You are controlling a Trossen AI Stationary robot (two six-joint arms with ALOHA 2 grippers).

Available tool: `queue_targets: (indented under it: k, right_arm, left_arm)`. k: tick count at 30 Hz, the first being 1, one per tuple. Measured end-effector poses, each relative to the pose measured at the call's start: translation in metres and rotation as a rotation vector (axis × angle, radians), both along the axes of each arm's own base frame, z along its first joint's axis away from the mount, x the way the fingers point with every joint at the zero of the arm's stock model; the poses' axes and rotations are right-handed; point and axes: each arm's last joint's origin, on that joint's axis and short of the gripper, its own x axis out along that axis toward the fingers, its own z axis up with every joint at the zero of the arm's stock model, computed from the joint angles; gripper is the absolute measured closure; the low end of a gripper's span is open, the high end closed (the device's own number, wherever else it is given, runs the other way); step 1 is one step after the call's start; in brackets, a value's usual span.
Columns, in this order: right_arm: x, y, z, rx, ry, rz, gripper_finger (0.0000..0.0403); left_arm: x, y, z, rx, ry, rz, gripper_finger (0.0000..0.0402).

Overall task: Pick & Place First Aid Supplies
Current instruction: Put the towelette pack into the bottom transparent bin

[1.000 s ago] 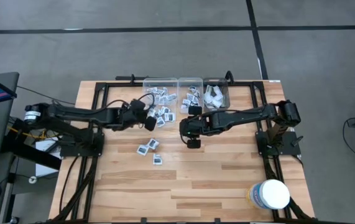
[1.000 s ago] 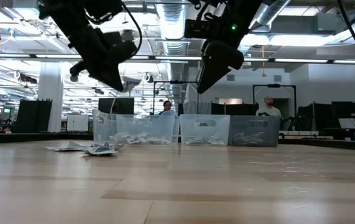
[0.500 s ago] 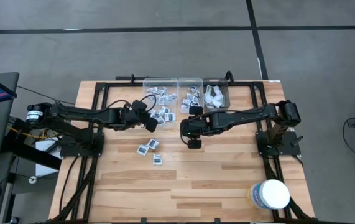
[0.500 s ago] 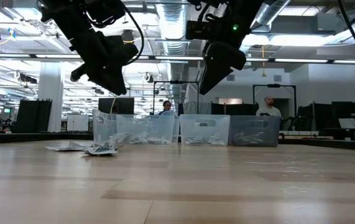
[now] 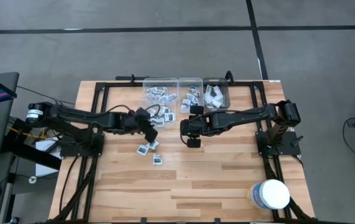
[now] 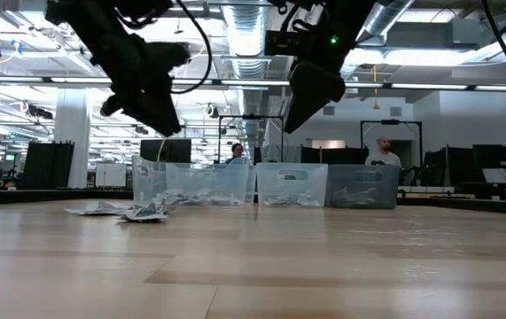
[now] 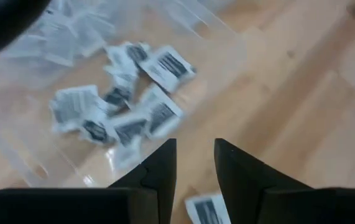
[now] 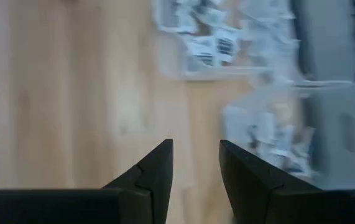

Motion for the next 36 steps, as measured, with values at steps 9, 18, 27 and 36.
queue_targets:
  k: [9, 18, 27, 36]
  right_arm:
    - [-0.033, -0.024, 0.046, -0.116, -0.071, -0.161, 0.0278]
    - [-0.113, -0.048, 0.082, -0.076, -0.299, -0.259, 0.0278]
    - [-0.172, -0.047, 0.082, 0.044, -0.571, -0.200, 0.0278]
    - [-0.185, -0.042, 0.070, 0.118, -0.591, -0.121, 0.0278]
  left_arm:
    - [-0.019, -0.035, 0.000, -0.077, 0.050, -0.079, 0.0293]
    - [-0.026, -0.065, -0.003, -0.145, 0.043, -0.129, 0.0293]
    - [-0.026, -0.081, -0.015, -0.154, 0.113, -0.168, 0.0293]
    - [-0.014, -0.088, -0.044, -0.157, 0.284, -0.171, 0.0293]
